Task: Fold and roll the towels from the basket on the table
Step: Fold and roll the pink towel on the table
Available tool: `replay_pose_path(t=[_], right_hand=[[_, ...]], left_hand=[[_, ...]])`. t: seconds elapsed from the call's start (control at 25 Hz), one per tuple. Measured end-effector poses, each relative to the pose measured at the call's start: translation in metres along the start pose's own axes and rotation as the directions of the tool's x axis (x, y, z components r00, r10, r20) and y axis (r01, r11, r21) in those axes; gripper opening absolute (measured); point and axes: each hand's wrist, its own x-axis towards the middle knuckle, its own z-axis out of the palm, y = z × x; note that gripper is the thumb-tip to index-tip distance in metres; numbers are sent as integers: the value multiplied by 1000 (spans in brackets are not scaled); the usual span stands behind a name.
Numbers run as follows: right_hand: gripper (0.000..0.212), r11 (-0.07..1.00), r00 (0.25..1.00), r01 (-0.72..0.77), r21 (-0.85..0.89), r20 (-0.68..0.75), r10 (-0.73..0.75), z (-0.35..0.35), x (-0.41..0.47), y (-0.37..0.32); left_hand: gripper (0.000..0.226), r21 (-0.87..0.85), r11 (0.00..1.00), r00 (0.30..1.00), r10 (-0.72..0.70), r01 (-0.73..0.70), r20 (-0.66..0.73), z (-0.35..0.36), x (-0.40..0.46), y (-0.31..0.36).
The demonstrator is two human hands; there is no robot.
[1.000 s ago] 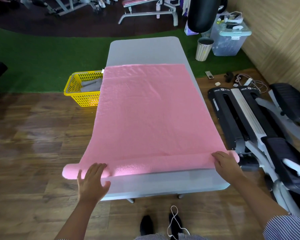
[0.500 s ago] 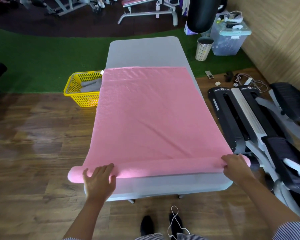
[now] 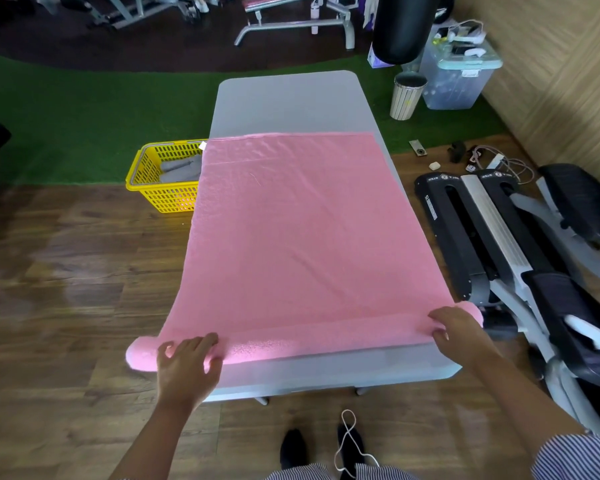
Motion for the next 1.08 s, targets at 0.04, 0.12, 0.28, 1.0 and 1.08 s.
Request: replay_pose_path(t=[0.04,0.12,0.28,1.0,1.08], right_hand=[[34,1000,1000,-4,-15,21,4,-4,1,-1],[33,997,998,36,-72,50,-32,-10,5,-6],[34,992,993,95,-86,-68,-101,-3,12,-2],[38,997,999,10,-77,-43,-13,-8,12,-6],[39,999,999,-5,-42,34,7,-2,11,-4]], left_hand=[[35,4,1000,1000,1,-1,14,-1,2,-1],[37,0,1000,1000,-11,11,12,-2,5,-3],[37,0,999,994,41,-41,-98,1,7,2],[42,-56,996,998,-66,65,-12,3,17,0],[35,-65,997,999,-37,38,4,9,17,-2]])
